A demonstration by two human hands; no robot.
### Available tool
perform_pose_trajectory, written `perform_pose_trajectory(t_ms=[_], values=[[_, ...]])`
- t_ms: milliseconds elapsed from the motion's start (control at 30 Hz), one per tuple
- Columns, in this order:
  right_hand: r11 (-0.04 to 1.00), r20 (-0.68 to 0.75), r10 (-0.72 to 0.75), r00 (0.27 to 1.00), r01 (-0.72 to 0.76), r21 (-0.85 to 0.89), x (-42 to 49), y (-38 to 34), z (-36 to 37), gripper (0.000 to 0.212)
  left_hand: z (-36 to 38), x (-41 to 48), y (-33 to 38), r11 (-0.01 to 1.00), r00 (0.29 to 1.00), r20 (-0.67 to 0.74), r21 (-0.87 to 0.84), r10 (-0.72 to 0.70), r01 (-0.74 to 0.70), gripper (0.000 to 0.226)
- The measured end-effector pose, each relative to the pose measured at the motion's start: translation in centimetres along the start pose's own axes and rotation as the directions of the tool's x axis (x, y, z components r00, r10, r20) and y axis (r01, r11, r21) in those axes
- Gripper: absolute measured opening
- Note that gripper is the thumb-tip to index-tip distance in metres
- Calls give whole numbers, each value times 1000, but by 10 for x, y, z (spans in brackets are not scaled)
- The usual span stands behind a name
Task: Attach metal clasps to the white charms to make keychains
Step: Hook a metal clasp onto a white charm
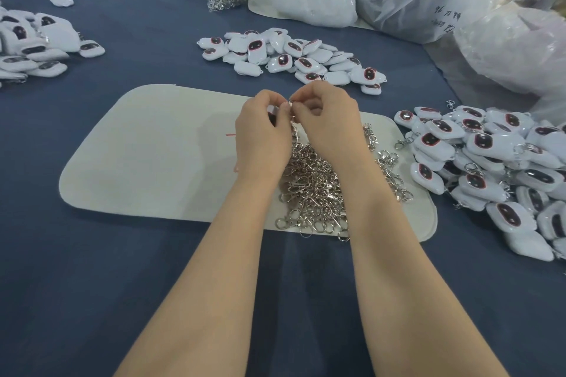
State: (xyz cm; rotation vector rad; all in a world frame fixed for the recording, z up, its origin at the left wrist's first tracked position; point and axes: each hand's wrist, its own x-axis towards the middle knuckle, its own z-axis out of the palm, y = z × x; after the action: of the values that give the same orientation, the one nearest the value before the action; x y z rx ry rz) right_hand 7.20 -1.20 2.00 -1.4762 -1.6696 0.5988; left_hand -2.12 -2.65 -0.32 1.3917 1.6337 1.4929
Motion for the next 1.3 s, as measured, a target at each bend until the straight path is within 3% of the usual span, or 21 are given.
perform_pose_trajectory(t_ms=[400,600,833,1300], values=[[1000,-10,-1,1000,1,-8,3,5,-1,10,4,0,-4,997,1000,0,76,23,-23,6],[999,9,18,1000,-18,39,2,4,-1,11,2,1,0,999,999,23,-8,-35,36,4],[999,-4,15,1000,-15,37,2,4,-2,11,0,1,2,932,968,128,-268,-215,243,11],[998,20,3,1000,-4,56,2,2,-4,8,-1,1,4,895,952,162,-328,-261,302,14]])
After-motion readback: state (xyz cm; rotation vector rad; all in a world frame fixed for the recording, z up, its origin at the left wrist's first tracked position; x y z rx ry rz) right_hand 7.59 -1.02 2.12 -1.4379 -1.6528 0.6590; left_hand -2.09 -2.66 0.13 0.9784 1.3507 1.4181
